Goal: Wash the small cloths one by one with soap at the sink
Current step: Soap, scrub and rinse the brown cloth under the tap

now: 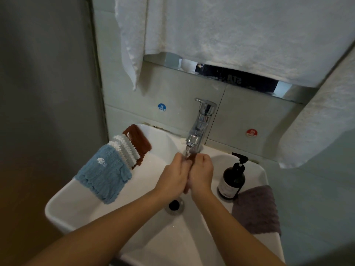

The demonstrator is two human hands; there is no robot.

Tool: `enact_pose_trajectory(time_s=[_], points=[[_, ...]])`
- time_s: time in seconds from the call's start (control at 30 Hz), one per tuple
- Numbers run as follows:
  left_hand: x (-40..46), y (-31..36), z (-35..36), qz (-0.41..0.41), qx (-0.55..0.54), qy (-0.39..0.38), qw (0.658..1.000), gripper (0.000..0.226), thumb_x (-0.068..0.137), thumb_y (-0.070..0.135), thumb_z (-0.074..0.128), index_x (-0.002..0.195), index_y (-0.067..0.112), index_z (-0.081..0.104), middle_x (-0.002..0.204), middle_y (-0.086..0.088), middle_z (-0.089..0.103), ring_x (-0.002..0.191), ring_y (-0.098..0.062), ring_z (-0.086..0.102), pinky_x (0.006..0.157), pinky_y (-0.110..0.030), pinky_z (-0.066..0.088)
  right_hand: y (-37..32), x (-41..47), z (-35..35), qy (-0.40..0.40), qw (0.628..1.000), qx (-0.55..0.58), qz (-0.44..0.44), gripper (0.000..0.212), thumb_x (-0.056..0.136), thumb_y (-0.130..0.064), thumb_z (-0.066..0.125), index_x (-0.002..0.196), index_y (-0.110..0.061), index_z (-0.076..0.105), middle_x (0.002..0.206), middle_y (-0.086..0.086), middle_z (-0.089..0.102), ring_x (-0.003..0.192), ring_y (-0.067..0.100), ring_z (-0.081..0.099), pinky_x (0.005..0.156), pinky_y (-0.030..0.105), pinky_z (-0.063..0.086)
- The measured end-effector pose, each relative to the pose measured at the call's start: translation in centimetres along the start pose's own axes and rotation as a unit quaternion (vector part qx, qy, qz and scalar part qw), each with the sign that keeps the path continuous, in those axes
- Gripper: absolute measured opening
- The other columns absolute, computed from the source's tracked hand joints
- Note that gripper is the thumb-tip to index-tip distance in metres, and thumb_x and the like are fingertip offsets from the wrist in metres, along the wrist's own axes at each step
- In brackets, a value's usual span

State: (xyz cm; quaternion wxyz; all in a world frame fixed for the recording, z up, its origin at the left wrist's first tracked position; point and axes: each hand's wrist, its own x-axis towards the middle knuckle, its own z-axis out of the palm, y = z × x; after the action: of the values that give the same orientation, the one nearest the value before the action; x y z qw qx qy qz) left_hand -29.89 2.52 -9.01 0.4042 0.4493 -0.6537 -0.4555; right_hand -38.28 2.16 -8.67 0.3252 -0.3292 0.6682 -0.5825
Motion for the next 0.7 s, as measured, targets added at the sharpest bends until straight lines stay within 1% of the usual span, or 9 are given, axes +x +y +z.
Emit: enact_pose_trajectory(time_s=[0.07,0.13,0.2,0.27,0.37,0.43,0.53,0.6,0.7], points=[[0.4,-0.1,-0.2,-0.003,-0.002,0.034,0.999,0.014,0.104,0.031,0.039,0.099,0.023,0.049,0.077,-0.002,0.065,0.061,-0.014,0.064,0.048,-0.026,0.048,0.7,-0.6,0.4,-0.033,0.998,-0.043,0.009,0.026,0.093,-0.03,0.041,0.08,-0.016,0.06,0.078,0.012,0.067,0.076,0.037,0.067,0.069,0.054,0.058],[1.0,-0.4,-0.9,-0.018,0.034,0.101,0.994,0.011,0.104,0.027,0.039,0.101,0.024,0.049,0.08,0.004,0.063,0.072,-0.012,0.063,0.054,-0.022,0.045,1.1,-1.6,0.3,-0.118,0.978,-0.17,0.005,0.032,0.092,-0.028,0.041,0.075,-0.013,0.062,0.072,0.012,0.068,0.07,0.033,0.067,0.068,0.05,0.058],[1.3,-1.0,-1.3,-0.015,0.079,0.129,0.988,0.014,0.104,0.025,0.037,0.098,0.023,0.05,0.078,0.005,0.062,0.073,-0.012,0.061,0.057,-0.023,0.044,0.8,-1.8,-0.1,-0.145,0.968,-0.201,-0.036,0.032,0.095,-0.024,0.041,0.071,-0.014,0.059,0.069,0.012,0.067,0.065,0.031,0.066,0.063,0.044,0.057],[1.2,-0.9,-1.4,0.005,0.101,0.111,0.989,0.022,0.105,0.027,0.035,0.09,0.024,0.05,0.072,0.003,0.061,0.065,-0.012,0.059,0.055,-0.025,0.044,0.3,-1.0,-0.2,-0.115,0.987,-0.104,-0.048,0.03,0.099,-0.024,0.041,0.076,-0.015,0.057,0.071,0.015,0.064,0.059,0.03,0.061,0.053,0.039,0.053],[0.3,-0.3,-0.3,-0.011,0.024,0.045,0.999,0.026,0.105,0.033,0.034,0.087,0.023,0.051,0.069,-0.001,0.061,0.055,-0.011,0.058,0.048,-0.025,0.046,0.3,0.5,0.2,-0.027,1.0,0.002,0.005,0.021,0.1,-0.026,0.041,0.087,-0.019,0.056,0.085,0.017,0.066,0.067,0.029,0.06,0.059,0.04,0.052],[0.0,-0.1,0.0,-0.023,-0.014,0.041,0.999,0.025,0.105,0.033,0.036,0.089,0.023,0.052,0.072,-0.001,0.063,0.06,-0.011,0.062,0.05,-0.027,0.05,1.3,0.3,0.4,-0.049,0.996,-0.069,0.016,0.022,0.097,-0.029,0.042,0.086,-0.021,0.06,0.081,0.011,0.069,0.068,0.028,0.065,0.062,0.044,0.058],[0.8,-0.5,-0.8,0.001,0.055,0.119,0.991,0.019,0.104,0.026,0.039,0.09,0.022,0.051,0.077,0.004,0.063,0.073,-0.015,0.063,0.064,-0.035,0.052,1.7,-1.3,0.3,-0.128,0.972,-0.196,-0.006,0.031,0.091,-0.029,0.039,0.077,-0.015,0.063,0.066,0.009,0.069,0.065,0.028,0.068,0.064,0.045,0.058],[1.0,-0.5,-1.1,0.0,0.077,0.136,0.988,0.019,0.105,0.027,0.036,0.09,0.023,0.048,0.074,0.004,0.062,0.07,-0.016,0.062,0.061,-0.032,0.05,1.4,-1.5,0.2,-0.132,0.976,-0.168,-0.029,0.03,0.092,-0.03,0.038,0.076,-0.016,0.06,0.071,0.011,0.067,0.068,0.03,0.066,0.065,0.047,0.058],[-0.3,-0.1,0.3,-0.019,0.055,0.042,0.997,0.02,0.105,0.036,0.032,0.098,0.024,0.046,0.077,0.0,0.065,0.066,-0.014,0.066,0.055,-0.03,0.052,0.8,-0.2,0.2,-0.023,0.998,-0.057,0.009,0.032,0.097,-0.028,0.037,0.077,-0.012,0.057,0.076,0.012,0.063,0.073,0.03,0.063,0.069,0.048,0.056]])
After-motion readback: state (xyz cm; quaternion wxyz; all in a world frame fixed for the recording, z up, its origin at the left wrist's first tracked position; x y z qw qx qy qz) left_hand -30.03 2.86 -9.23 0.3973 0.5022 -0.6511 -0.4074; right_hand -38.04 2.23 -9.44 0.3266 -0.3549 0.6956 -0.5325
